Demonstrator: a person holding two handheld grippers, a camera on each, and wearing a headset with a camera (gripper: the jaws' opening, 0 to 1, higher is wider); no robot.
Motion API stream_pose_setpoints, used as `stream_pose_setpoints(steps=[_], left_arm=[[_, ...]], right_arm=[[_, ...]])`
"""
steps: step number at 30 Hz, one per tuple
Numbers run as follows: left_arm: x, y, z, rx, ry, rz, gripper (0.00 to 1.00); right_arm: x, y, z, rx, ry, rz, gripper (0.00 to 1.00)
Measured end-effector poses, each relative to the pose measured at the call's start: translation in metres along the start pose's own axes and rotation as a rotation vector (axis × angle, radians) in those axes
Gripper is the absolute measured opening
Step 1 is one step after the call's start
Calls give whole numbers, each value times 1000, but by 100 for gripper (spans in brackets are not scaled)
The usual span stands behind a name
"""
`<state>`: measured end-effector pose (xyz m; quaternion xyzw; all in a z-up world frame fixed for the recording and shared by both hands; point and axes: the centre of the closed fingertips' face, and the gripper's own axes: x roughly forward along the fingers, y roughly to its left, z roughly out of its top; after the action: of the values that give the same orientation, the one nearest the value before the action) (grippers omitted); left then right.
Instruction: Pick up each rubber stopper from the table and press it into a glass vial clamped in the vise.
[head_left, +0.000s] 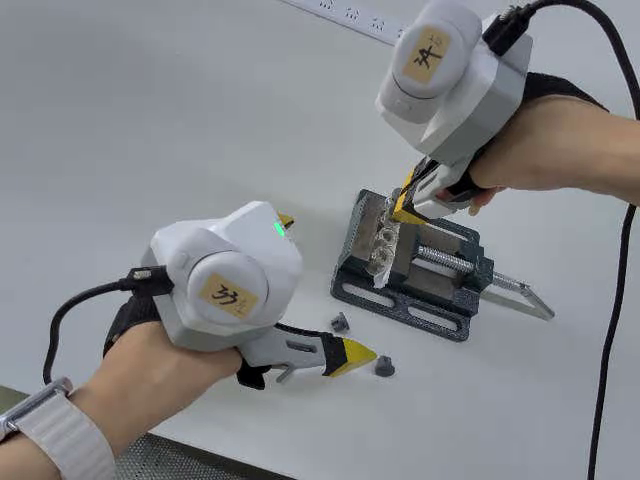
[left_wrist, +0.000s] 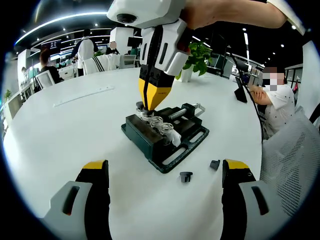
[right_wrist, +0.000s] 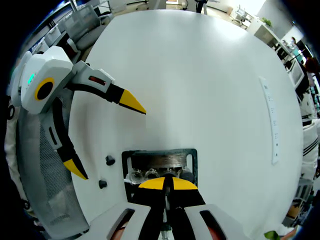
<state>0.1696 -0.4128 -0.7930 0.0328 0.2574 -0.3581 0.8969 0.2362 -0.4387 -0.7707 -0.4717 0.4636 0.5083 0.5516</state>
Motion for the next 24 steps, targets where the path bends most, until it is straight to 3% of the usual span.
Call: stream_pose_setpoints(steps=[11, 16, 19, 21, 24], left_arm=[[2, -6, 2, -1, -4, -7, 93], [0, -3, 3, 7, -2, -9, 92], [1, -1, 4, 13, -3, -6, 92], [1, -1, 4, 16, -1, -5, 93], [1, -1, 6, 20, -4, -5, 92]], right_arm=[[1, -1, -1, -11, 0, -30, 0], [-1, -2, -3, 69, -78, -3, 0], [-3, 0, -3, 58, -86, -20, 0], [-2, -3, -2, 93, -95, -16, 0], [-3, -5, -2, 86, -106, -4, 0]])
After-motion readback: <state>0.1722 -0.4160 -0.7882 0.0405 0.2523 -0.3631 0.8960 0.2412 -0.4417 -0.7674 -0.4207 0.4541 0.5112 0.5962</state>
